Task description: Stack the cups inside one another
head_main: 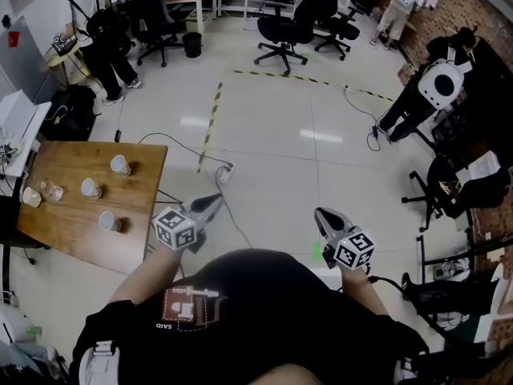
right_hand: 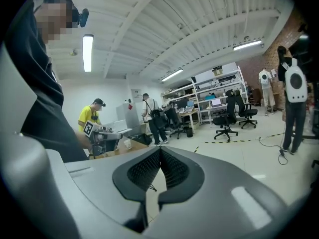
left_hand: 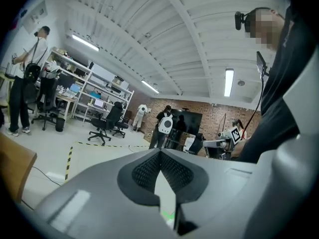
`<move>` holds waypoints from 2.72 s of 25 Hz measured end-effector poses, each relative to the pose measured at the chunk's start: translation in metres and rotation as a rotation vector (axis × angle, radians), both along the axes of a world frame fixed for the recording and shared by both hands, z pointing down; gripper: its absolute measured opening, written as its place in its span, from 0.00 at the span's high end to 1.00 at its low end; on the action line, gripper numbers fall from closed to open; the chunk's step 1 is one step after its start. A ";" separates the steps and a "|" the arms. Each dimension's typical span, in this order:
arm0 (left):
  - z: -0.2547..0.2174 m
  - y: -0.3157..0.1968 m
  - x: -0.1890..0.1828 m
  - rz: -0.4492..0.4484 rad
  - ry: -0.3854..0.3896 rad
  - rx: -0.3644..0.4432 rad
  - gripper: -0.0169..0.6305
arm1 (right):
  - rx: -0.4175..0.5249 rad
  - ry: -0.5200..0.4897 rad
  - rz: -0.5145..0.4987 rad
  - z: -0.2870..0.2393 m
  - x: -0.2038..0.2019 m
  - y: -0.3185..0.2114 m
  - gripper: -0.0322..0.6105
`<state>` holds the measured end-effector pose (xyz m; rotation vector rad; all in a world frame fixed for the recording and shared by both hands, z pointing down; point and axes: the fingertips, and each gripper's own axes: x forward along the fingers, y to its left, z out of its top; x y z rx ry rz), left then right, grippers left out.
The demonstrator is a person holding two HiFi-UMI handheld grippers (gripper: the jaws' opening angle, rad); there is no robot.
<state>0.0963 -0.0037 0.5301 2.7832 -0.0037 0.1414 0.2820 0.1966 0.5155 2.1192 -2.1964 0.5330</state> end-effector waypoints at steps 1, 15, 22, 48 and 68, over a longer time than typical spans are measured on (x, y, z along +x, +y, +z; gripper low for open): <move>0.001 -0.005 0.003 -0.001 0.001 -0.005 0.97 | -0.004 -0.004 0.002 0.002 0.004 -0.005 0.93; -0.002 -0.069 0.097 -0.266 -0.010 0.016 0.97 | 0.030 0.008 -0.223 0.009 0.157 -0.119 0.93; -0.026 -0.065 0.178 -0.297 0.000 0.045 0.97 | 0.037 0.017 -0.304 0.003 0.233 -0.148 0.93; -0.009 -0.113 0.164 -0.405 0.007 -0.002 0.97 | -0.021 0.052 -0.400 0.016 0.239 -0.206 0.93; 0.040 -0.089 -0.278 -1.147 0.044 -0.138 0.97 | -0.029 0.088 -1.157 0.008 -0.218 -0.407 0.93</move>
